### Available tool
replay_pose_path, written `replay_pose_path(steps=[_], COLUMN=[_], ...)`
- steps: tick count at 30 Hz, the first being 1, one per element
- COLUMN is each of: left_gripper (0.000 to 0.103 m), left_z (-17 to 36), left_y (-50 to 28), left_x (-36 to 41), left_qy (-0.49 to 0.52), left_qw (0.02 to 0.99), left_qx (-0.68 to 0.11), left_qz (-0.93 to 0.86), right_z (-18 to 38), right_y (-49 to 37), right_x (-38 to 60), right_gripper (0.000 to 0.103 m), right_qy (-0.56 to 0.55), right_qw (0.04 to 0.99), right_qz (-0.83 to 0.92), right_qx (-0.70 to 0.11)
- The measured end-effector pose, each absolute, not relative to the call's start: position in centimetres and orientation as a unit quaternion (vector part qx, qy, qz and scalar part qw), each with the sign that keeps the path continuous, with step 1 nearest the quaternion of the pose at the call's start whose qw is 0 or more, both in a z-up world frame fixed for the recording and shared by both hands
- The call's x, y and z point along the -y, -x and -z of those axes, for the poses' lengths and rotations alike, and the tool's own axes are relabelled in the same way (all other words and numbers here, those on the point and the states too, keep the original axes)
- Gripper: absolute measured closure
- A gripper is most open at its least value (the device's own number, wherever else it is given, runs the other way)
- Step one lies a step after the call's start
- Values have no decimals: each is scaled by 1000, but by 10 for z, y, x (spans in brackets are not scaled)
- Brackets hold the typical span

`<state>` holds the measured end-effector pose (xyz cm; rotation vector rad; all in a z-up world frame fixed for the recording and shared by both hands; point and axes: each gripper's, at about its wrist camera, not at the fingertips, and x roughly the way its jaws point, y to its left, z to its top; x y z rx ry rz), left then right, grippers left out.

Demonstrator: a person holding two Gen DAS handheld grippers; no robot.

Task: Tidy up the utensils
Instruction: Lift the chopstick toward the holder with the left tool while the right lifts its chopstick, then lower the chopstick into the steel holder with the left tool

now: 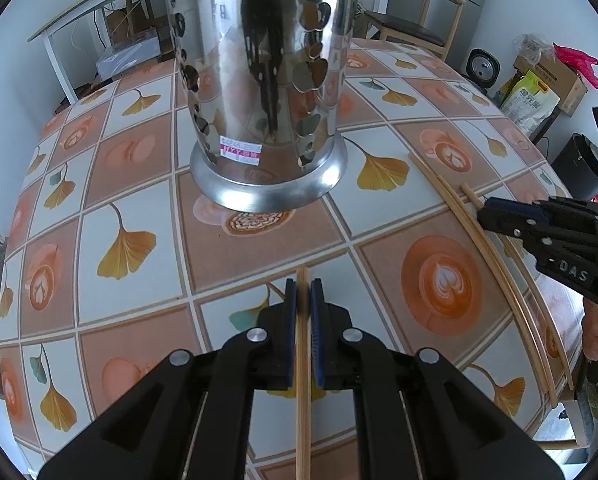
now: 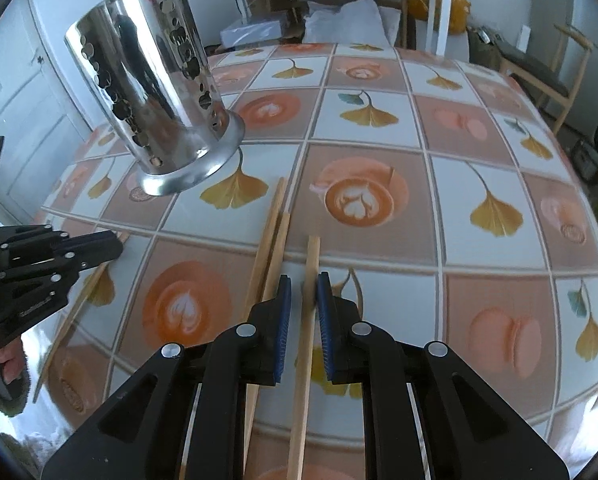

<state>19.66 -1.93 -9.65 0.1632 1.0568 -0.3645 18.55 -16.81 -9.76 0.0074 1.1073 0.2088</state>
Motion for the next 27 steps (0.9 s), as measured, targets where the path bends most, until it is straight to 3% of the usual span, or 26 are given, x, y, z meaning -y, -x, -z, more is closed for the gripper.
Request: replay_pose_path(steps=[4,19,27], left_gripper=[97,97,97], left_z=[97,93,48], left_y=[-196,-200,-188], left_x=[19,12,-9], left_qy=[-77,-47,-9], left_qw=[845,844,869], left_qx=[-500,-503,-454], left_qz=[173,179,195], right_z=[98,19,-15], right_y=[-187,-139,-119], right_x=[168,216,229], right_gripper=[98,98,99], right_qy=[3,-120,-166], right_qw=[848,886,897], right_qz=[-89,-92,-113], right_qx=[-522,-438,-394])
